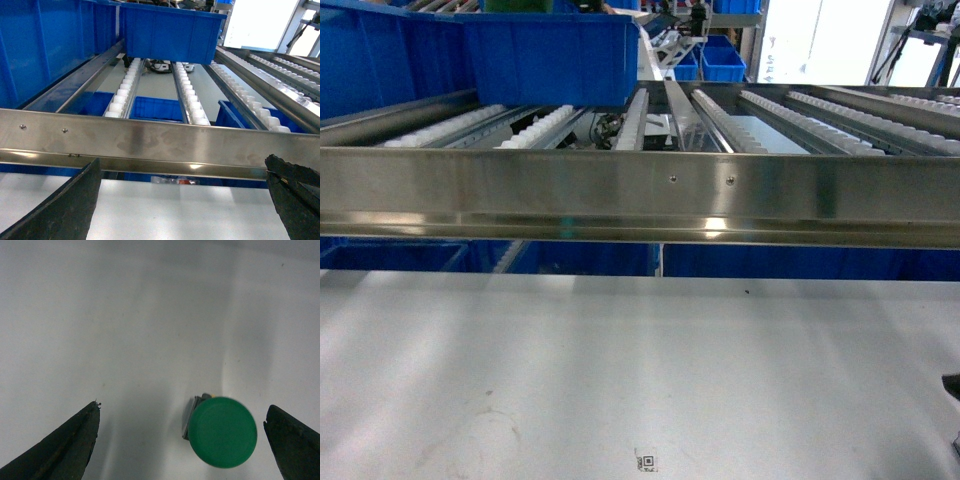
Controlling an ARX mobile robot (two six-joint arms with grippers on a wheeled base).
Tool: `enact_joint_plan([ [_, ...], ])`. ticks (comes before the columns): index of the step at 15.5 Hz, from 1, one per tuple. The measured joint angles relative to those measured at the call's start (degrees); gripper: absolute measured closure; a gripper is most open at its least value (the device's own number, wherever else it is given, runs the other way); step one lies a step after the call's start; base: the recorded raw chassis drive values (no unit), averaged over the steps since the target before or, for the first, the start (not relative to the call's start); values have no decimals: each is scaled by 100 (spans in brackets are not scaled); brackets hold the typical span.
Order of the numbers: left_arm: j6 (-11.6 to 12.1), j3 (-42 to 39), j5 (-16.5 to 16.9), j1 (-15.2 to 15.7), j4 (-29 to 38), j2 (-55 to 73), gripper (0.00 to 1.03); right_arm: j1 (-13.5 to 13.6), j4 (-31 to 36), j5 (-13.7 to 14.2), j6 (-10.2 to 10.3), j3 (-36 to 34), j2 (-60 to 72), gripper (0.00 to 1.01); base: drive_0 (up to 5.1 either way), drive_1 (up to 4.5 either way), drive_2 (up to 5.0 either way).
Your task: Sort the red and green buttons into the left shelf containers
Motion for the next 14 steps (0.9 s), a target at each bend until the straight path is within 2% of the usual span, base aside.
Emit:
enact_joint_plan([
  [2,0,0,0,0,2,0,5,-7,267,251,-197,-190,350,3,0,0,0],
  [4,0,0,0,0,0,0,5,-133,573,374,-354,-227,678,3,0,0,0],
  [6,0,0,-2,0,2,0,5,-205,739,428,-376,-245,949,3,0,0,0],
  [10,0,0,-7,2,-2,0,5,-393,1187,269,-358,-273,1392,3,0,0,0],
  [14,0,0,0,0,0,0,5,-470,1602,229,-83,-201,1499,3,0,0,0],
])
